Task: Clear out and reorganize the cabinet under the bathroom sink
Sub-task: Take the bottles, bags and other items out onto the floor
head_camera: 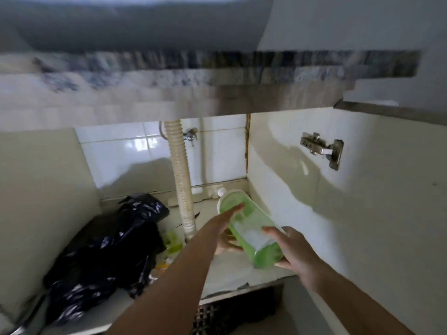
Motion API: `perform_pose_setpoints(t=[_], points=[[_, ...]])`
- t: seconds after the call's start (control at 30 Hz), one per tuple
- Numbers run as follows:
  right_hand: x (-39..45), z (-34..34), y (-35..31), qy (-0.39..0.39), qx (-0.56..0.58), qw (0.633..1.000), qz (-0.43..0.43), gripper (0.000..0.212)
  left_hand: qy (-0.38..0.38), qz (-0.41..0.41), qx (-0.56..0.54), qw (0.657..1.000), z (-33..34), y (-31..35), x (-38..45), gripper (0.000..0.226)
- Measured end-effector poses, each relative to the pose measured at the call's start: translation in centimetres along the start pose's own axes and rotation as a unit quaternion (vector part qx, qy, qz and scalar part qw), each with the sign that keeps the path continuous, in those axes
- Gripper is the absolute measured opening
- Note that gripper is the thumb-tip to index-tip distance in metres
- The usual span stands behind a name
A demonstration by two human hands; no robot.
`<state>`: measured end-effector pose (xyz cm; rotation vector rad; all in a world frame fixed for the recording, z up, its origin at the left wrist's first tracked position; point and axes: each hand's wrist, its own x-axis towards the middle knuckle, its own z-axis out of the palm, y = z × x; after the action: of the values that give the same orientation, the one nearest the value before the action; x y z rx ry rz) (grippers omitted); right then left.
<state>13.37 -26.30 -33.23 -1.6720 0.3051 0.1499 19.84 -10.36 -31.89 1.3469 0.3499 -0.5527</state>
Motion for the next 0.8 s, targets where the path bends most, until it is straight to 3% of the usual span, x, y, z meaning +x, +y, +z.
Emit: perform_pose_setpoints(t=[0.1,0.23,0.33,0.43,0.57,0.67,0.8], points=[[-6.2,-0.2,-0.4,-0.089,-0.137,0.986,-0.031,0.044,0.023,0.029,-0.031,0.999,-0.7,-3.4,-5.0,0.077],[-12.8,-0.5,-1.1,-0.198,-0.277,0.94,-0.008,0.047,0.024,0.069,-0.052,0.996,-1.9,-9.1,-10.8,0.057],[-14.8,0.1,-1.4,-0.185,-0.348,0.919,-0.02,0.055,-0.017,0.1,-0.045,0.994,-3.6,-13.6,-13.2,0.047],[-14.4,2.0,-1.0,-0.154,-0.365,0.918,-0.028,0.064,-0.025,0.131,-0.018,0.991,-4.7,-17.6,-14.4,0.051],[-12.4,4.0,2.5,-0.172,-0.384,0.906,-0.037,0.06,-0.005,0.132,0.029,0.991,-4.6,-21.9,-13.5,0.065],[-10.1,3.8,7.0,-0.202,-0.371,0.906,-0.033,0.035,0.037,0.133,0.035,0.99,-3.4,-24.8,-11.3,0.071],[-6.1,2.3,12.4,-0.202,-0.344,0.916,-0.025,0.042,0.104,0.14,0.076,0.982,-0.7,-28.3,-8.0,0.071]])
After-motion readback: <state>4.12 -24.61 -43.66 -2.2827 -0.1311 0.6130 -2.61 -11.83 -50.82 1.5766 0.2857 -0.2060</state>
